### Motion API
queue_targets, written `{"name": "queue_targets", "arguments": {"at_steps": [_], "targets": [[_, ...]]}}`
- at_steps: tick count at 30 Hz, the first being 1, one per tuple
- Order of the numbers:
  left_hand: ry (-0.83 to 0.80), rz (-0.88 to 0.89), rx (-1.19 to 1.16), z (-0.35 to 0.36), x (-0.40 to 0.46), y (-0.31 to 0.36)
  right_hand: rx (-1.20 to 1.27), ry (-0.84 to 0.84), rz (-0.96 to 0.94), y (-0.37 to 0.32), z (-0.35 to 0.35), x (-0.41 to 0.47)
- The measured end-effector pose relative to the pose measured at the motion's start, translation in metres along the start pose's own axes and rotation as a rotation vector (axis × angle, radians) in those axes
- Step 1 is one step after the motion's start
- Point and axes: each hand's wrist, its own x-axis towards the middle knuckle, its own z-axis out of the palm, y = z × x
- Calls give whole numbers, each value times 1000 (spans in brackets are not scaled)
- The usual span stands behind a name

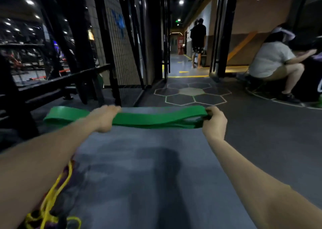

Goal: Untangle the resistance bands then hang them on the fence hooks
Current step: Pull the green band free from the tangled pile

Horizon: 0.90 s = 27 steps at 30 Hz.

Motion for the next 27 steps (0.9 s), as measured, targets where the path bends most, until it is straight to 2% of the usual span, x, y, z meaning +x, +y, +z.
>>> {"name": "queue_targets", "arguments": {"at_steps": [6,13,16,18,20,22,23,25,27], "targets": [[-132,69,-184,126,42,80,-143,-27,108,117,13,9],[-157,62,-563,157,57,106,-296,-78,80,157,5,10],[-169,75,-582,159,55,105,-485,-120,-85,149,1,4],[-177,72,-576,160,55,106,-578,-71,-316,135,2,-5],[-174,69,-589,160,54,108,-565,-82,-596,110,13,-22],[-154,69,-589,159,53,108,-492,-209,-751,81,39,-42],[-146,70,-580,158,52,108,-451,-324,-728,68,55,-52],[-138,76,-570,159,52,108,-424,-536,-558,57,85,-70],[-135,88,-574,161,54,108,-455,-598,-429,64,107,-79]]}}
